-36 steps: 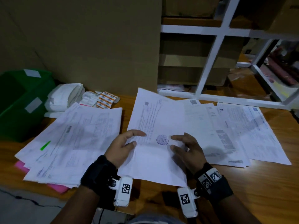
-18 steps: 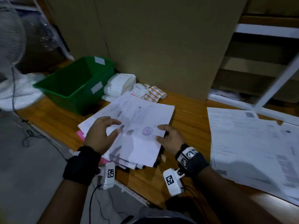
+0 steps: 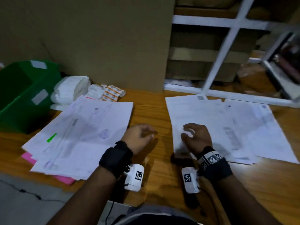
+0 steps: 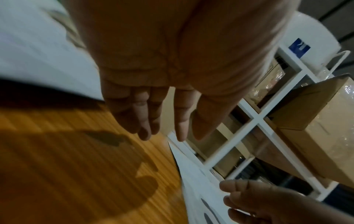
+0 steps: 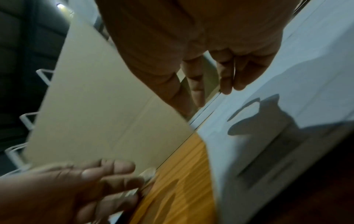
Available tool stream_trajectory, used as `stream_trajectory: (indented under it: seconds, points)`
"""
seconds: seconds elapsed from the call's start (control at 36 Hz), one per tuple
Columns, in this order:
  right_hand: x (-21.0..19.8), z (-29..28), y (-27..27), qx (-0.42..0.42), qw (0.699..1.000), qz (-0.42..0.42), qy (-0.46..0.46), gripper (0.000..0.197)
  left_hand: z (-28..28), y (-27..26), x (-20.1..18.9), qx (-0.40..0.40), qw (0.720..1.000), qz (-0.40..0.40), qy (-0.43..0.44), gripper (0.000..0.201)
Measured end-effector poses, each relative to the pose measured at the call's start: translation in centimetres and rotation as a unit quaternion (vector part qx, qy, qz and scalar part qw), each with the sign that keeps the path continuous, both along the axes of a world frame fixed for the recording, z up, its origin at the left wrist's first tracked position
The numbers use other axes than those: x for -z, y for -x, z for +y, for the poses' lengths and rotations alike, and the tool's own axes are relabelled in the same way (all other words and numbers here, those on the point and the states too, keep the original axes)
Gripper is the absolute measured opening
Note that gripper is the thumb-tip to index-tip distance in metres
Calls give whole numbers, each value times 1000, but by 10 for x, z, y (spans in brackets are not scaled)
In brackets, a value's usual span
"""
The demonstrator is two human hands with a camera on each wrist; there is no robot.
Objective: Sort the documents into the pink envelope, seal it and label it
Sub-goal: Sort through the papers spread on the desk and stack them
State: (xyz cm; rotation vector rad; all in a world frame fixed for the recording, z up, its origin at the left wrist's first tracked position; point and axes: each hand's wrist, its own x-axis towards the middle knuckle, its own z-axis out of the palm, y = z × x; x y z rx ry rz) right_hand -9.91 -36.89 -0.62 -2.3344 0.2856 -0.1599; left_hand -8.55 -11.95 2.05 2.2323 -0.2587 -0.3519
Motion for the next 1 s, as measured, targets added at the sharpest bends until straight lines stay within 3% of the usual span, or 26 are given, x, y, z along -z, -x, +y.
stream_trajectory:
  seconds: [0.11,0.28,0.39,0.5,0.58,0.72,0.83,1.0]
  points:
    - [3,-57,15,114,993,2,-3,30,-35,-6,15,33,995,77,45,20]
    - [4,-103,24,206,971,113,-28,31,-73,-10,24,27,995,74,67,29]
    - [5,-106,18,184,968,164,39,53,-81,-15,30,34,994,80,63,33]
    - [2,-101,14,163,973,163,26,64,-86,-17,31,31,993,89,75,25]
    - [1,-96,14,135,979,149,15,54,-85,-16,36,20,993,89,76,16]
    - [7,-79,21,115,985,101,76,28,-73,-14,47,-15,992,74,99,13]
    - [9,-66,31,107,990,54,80,24,-68,-13,48,-31,989,79,121,14]
    - [-4,-59,51,115,991,48,42,29,-55,-11,55,-51,989,58,123,14]
